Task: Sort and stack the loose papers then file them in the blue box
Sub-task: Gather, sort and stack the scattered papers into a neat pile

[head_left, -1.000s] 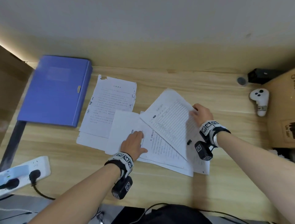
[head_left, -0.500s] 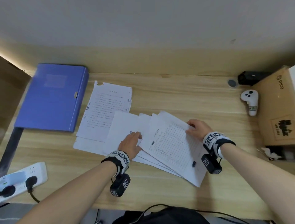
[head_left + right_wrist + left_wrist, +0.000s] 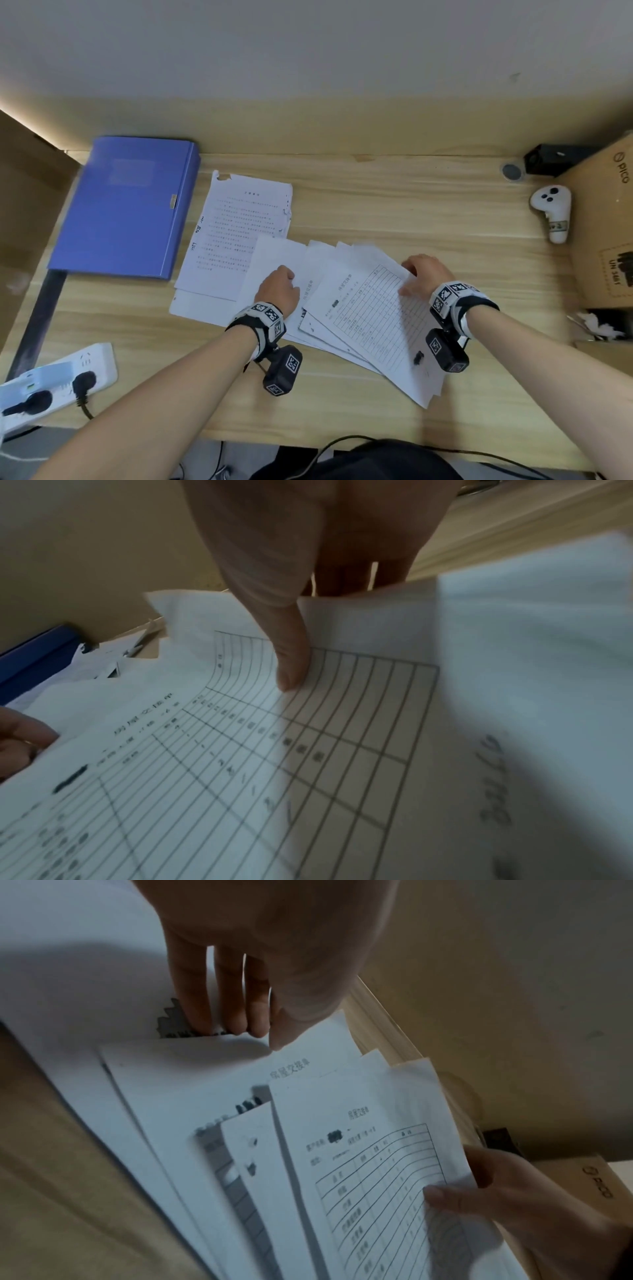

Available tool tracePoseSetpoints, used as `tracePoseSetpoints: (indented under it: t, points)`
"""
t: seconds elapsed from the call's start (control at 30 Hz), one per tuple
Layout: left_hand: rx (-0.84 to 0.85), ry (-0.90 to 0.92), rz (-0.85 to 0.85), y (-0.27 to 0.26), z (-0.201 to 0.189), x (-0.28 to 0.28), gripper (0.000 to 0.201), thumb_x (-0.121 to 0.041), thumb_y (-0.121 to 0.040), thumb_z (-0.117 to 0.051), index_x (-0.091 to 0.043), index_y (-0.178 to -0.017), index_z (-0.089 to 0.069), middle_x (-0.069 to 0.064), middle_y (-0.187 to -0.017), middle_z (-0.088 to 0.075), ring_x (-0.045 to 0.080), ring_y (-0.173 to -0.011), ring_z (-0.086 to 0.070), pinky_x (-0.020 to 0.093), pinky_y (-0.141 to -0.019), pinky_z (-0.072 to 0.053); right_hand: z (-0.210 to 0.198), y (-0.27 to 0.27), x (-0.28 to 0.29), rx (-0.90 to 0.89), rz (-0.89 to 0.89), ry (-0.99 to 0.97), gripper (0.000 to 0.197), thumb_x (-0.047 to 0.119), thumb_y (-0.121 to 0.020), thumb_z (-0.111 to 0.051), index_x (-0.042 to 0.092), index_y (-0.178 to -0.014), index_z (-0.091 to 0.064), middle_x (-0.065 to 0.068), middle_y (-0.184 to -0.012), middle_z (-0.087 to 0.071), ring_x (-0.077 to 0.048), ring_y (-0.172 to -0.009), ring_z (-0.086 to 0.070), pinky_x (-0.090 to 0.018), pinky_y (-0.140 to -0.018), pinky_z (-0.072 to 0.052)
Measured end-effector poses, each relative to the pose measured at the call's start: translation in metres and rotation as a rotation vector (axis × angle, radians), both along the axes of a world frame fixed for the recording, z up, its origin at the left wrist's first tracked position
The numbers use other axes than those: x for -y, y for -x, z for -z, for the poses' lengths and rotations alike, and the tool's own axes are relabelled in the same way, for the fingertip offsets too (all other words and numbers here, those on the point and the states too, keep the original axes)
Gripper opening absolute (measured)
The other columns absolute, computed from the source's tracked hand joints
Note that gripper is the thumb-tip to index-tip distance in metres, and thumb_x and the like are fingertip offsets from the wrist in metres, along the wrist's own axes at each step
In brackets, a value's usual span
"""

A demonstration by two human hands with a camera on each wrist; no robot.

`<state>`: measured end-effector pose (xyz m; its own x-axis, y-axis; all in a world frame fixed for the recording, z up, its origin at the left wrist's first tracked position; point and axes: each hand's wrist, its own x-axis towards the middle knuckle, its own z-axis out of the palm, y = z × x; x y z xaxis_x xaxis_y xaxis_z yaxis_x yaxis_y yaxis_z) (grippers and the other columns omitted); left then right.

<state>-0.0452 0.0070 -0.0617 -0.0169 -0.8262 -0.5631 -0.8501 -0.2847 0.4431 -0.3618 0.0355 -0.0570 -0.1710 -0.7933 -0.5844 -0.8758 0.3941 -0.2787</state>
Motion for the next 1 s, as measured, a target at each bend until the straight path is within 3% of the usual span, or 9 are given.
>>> tracePoseSetpoints:
  t: [0.17, 0.3, 0.4, 0.53, 0.6, 0.7, 0.8, 0.9, 1.0]
  points:
    - [-0.075, 0.011, -0.055, 0.010, 0.003, 0.006, 0.023, -0.012, -0.092, -0.050, -0.016, -0.111, -0.063, 0.005, -0.119, -0.064, 0.024, -0.106, -0.061, 0.034, -0.091, -0.050, -0.003, -0.003, -0.005, 0.225, 0.177, 0.127, 0.024, 0.014, -0.074, -0.078, 0.026, -0.086, -0.060, 0.004, -0.090, -0.068, -0.017, -0.080, -0.064, -0.030, -0.066, -0.050]
    - [-0.164, 0.036, 0.031, 0.019, 0.009, 0.001, 0.031, -0.007, -0.095, -0.043, -0.016, -0.104, -0.071, 0.004, -0.121, -0.063, 0.020, -0.107, -0.060, 0.022, -0.085, -0.043, 0.002, -0.015, -0.006, 0.249, 0.095, 0.091, 0.013, 0.017, -0.081, -0.071, 0.027, -0.088, -0.067, 0.006, -0.086, -0.067, -0.017, -0.081, -0.063, -0.034, -0.072, -0.052]
    - [-0.185, 0.073, 0.058, 0.016, 0.006, 0.000, 0.031, -0.004, -0.093, -0.045, -0.016, -0.104, -0.071, 0.003, -0.115, -0.060, 0.019, -0.104, -0.059, 0.022, -0.084, -0.043, 0.006, -0.019, -0.006, 0.219, 0.052, 0.111, 0.002, 0.023, -0.085, -0.067, 0.022, -0.083, -0.067, 0.000, -0.081, -0.068, -0.024, -0.080, -0.064, -0.037, -0.071, -0.053]
    - [-0.032, 0.175, 0.308, -0.004, 0.002, 0.012, 0.037, -0.003, -0.089, -0.055, -0.018, -0.122, -0.063, 0.001, -0.126, -0.047, 0.020, -0.121, -0.043, 0.030, -0.090, -0.046, 0.003, -0.009, -0.006, 0.161, 0.145, 0.211, 0.016, 0.025, -0.088, -0.066, 0.010, -0.092, -0.071, -0.010, -0.088, -0.072, -0.030, -0.083, -0.065, -0.044, -0.078, -0.055]
    - [0.052, 0.127, 0.438, -0.009, -0.002, 0.020, 0.048, -0.001, -0.088, -0.053, -0.021, -0.131, -0.057, 0.001, -0.139, -0.038, 0.022, -0.131, -0.034, 0.038, -0.095, -0.047, -0.001, 0.002, -0.006, 0.123, 0.175, 0.235, 0.016, 0.024, -0.089, -0.064, 0.009, -0.089, -0.071, -0.011, -0.084, -0.072, -0.031, -0.079, -0.065, -0.038, -0.070, -0.052]
    - [0.089, 0.053, 0.531, -0.005, -0.005, 0.024, 0.062, 0.000, -0.087, -0.048, -0.023, -0.144, -0.044, 0.001, -0.161, -0.015, 0.024, -0.146, -0.014, 0.041, -0.108, -0.039, -0.009, 0.022, -0.007, 0.072, 0.219, 0.247, 0.016, 0.022, -0.091, -0.063, 0.008, -0.086, -0.070, -0.009, -0.074, -0.067, -0.028, -0.068, -0.060, -0.029, -0.055, -0.040]
    - [0.115, 0.033, 0.610, 0.004, -0.005, 0.022, 0.068, -0.001, -0.087, -0.046, -0.026, -0.149, -0.037, 0.001, -0.165, -0.004, 0.022, -0.150, -0.004, 0.038, -0.114, -0.031, -0.014, 0.042, -0.010, 0.075, 0.314, 0.254, 0.020, 0.023, -0.092, -0.062, 0.006, -0.102, -0.065, -0.009, -0.086, -0.066, -0.027, -0.075, -0.060, -0.033, -0.064, -0.048]
    - [0.099, 0.029, 0.714, 0.020, -0.007, 0.022, 0.068, 0.000, -0.087, -0.046, -0.026, -0.149, -0.037, -0.002, -0.165, -0.001, 0.020, -0.151, -0.002, 0.036, -0.115, -0.029, -0.019, 0.053, -0.012, 0.137, 0.357, 0.277, 0.030, 0.024, -0.090, -0.064, 0.006, -0.113, -0.061, -0.013, -0.102, -0.069, -0.033, -0.091, -0.065, -0.048, -0.082, -0.055]
    - [0.026, 0.034, 0.764, 0.039, -0.007, 0.028, 0.064, 0.006, -0.088, -0.041, -0.024, -0.144, -0.045, -0.001, -0.166, -0.002, 0.018, -0.152, -0.003, 0.035, -0.117, -0.026, -0.022, 0.053, -0.011, 0.204, 0.343, 0.287, 0.028, 0.021, -0.089, -0.067, 0.009, -0.114, -0.061, -0.011, -0.103, -0.069, -0.032, -0.094, -0.065, -0.050, -0.084, -0.054]
